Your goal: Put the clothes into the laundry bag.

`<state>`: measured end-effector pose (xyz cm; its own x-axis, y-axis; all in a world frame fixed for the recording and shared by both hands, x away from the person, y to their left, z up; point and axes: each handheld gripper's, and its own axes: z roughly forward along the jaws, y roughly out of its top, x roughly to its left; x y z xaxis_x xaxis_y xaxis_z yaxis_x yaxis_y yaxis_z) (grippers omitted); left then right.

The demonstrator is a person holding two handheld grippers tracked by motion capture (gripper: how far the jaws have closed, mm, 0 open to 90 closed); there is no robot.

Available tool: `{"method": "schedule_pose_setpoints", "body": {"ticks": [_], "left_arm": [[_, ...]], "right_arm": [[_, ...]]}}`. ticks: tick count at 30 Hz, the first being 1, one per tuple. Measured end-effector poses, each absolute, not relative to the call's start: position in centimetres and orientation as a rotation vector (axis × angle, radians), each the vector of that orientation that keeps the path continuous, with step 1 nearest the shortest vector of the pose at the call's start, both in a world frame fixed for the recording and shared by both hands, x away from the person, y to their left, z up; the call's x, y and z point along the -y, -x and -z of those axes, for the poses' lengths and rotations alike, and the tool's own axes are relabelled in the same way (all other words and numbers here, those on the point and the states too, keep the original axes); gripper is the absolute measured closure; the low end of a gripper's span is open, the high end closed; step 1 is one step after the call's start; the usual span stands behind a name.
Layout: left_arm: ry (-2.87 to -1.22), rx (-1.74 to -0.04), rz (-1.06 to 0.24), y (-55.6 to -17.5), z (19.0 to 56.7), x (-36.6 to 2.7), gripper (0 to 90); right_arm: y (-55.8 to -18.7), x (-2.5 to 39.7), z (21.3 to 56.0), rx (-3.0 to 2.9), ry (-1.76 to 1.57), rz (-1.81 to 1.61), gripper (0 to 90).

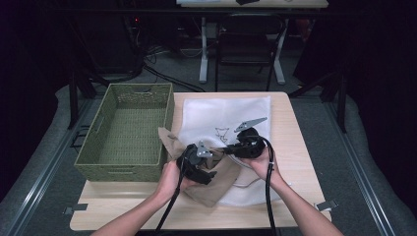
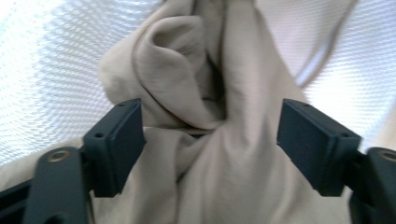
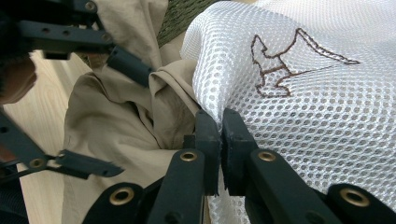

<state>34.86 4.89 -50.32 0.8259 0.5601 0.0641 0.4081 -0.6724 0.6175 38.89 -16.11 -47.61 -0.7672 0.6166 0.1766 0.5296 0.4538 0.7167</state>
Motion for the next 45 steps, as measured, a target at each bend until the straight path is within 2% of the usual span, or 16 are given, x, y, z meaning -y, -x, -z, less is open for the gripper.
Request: {"method": "schedule_pose_setpoints", "body": {"ticks": [4,6,9,10,13,17,21,26,29,36,39,42,45], "left_arm": [[-2.423,-0.729,-0.262,-35.9,51.7,-4.7,22.5],[-2.423,-0.731,-0.217,-36.3,52.3,-4.7,28.0],[-2.410,-0.696,-0.190,-36.4,52.9,-4.5,46.9],[-2.430,-0.674,-0.173,-36.5,53.0,-4.5,56.3],[-2.442,-0.653,-0.157,-36.7,53.5,-4.2,73.5],[-2.419,-0.651,-0.182,-36.5,52.9,-4.0,82.4],[-2.309,-0.684,-0.234,-36.3,50.9,-4.0,85.5],[-2.365,-0.697,-0.203,-36.6,52.8,-2.9,83.3],[-2.374,-0.697,-0.187,-36.8,53.1,-3.1,76.9],[-2.365,-0.686,-0.238,-36.0,50.8,-4.6,42.8],[-2.343,-0.693,-0.281,-35.5,49.9,-5.1,32.4],[-2.355,-0.696,-0.280,-35.5,49.8,-5.5,26.0],[-2.395,-0.702,-0.252,-35.7,51.3,-4.9,25.7]], "right_arm": [[-38.9,16.0,47.7,-2.589,-1.019,-1.211,87.5],[-38.8,15.9,47.7,-2.592,-1.021,-1.207,87.5],[-38.8,15.8,47.8,-2.599,-1.014,-1.207,87.6],[-38.8,15.7,47.8,-2.602,-1.022,-1.209,87.6],[-38.8,15.5,47.9,-2.607,-1.007,-1.209,87.7],[-38.5,15.1,47.6,-2.606,-0.995,-1.218,87.8],[-38.4,15.2,47.1,-2.588,-0.986,-1.265,87.7],[-38.3,15.1,47.0,-2.593,-0.993,-1.278,87.7],[-38.5,15.2,47.6,-2.605,-1.006,-1.247,87.7],[-38.6,15.7,47.5,-2.594,-1.010,-1.243,87.6],[-38.6,15.8,47.5,-2.590,-1.007,-1.245,87.6],[-38.6,15.7,47.5,-2.589,-1.012,-1.246,87.6],[-38.6,15.7,47.5,-2.591,-1.014,-1.245,87.5]]}}
